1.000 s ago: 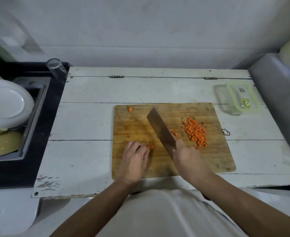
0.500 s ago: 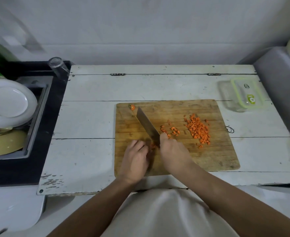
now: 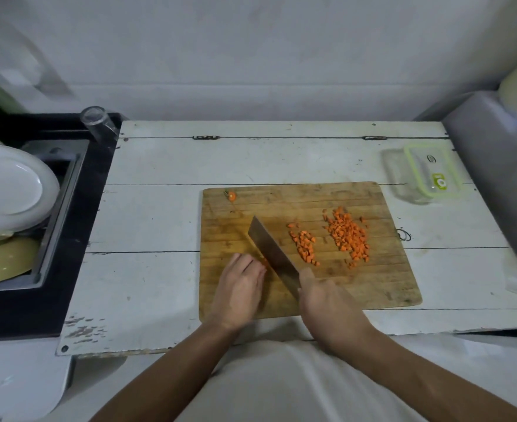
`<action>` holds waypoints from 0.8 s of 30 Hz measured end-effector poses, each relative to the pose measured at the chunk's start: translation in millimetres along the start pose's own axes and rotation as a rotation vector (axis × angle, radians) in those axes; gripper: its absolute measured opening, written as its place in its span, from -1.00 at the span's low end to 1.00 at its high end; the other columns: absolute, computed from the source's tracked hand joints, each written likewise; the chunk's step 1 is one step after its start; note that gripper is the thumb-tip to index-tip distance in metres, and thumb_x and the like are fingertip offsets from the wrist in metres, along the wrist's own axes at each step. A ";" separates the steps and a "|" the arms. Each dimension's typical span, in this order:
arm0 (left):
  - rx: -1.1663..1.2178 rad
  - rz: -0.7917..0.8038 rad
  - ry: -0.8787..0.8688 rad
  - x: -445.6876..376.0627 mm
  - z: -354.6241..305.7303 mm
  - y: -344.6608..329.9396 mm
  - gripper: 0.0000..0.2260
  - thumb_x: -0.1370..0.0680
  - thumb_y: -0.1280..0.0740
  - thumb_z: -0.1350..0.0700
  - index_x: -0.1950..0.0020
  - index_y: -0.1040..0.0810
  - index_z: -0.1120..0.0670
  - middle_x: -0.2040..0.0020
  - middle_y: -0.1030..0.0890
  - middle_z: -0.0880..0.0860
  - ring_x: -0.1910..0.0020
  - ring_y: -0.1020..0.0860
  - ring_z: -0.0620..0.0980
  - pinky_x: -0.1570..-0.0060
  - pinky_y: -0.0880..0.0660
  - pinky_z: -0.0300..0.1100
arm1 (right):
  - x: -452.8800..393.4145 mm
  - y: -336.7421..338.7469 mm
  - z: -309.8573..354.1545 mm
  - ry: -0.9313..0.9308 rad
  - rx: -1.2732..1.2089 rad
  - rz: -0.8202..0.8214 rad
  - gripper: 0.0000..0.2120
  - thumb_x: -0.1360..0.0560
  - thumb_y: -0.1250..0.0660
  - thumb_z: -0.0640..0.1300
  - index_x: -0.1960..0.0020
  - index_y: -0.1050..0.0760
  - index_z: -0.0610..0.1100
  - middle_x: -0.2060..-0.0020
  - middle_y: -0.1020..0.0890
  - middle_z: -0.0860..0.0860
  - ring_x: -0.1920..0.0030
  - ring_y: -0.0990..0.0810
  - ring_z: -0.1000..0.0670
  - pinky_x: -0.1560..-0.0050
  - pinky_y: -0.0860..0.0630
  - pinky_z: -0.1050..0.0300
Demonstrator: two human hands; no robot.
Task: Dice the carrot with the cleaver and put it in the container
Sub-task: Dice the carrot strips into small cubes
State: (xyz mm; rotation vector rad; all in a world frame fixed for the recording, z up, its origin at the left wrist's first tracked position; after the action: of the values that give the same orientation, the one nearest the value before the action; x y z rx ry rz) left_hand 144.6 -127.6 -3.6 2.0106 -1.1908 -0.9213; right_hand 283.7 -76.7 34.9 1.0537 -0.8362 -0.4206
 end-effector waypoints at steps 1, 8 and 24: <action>0.006 0.007 -0.003 -0.3 -1.4 0.3 -0.90 -0.57 -0.39 0.28 0.08 -0.68 0.12 0.11 -0.59 0.01 0.08 -0.47 -0.04 0.06 -0.52 -0.11 | 0.7 -3.7 2.7 0.003 0.013 0.027 -0.86 -0.63 -0.13 -0.26 -0.06 -0.23 -0.05 0.22 -0.59 -0.07 0.19 -0.60 -0.17 0.29 -0.36 -0.01; -0.012 0.080 -0.075 -0.1 -4.4 -1.3 -0.79 -0.41 -0.39 0.42 0.11 -0.63 0.12 0.13 -0.57 0.02 0.12 -0.44 0.01 0.04 -0.41 -0.23 | -38.0 2.1 40.1 0.031 0.113 -0.043 -0.82 -0.62 -0.07 -0.32 -0.18 -0.30 -0.14 0.07 -0.67 -0.12 0.04 -0.69 -0.20 0.26 -0.43 0.00; -0.018 0.121 -0.092 -7.2 -12.2 -11.7 -0.82 -0.56 -0.39 0.30 -0.11 -0.68 0.12 -0.05 -0.62 0.01 -0.03 -0.51 -0.05 0.02 -0.57 -0.15 | -3.5 13.5 -16.7 -0.022 -0.038 -0.063 -0.91 -0.66 -0.11 -0.14 -0.15 -0.28 -0.07 0.16 -0.62 -0.12 0.18 -0.61 -0.22 0.29 -0.45 -0.03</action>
State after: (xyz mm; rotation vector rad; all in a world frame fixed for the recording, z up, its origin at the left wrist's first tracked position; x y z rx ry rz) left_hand 157.5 -114.4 -4.2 1.8774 -1.3334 -0.9691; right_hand 293.3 -58.4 41.6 1.0438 -0.8129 -0.5004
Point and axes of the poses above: each hand's wrist, its own x-axis away from the middle knuckle, its own y-axis out of the back of the hand, z = x × y, the point moved 9 cm from there along -x, towards the middle knuckle
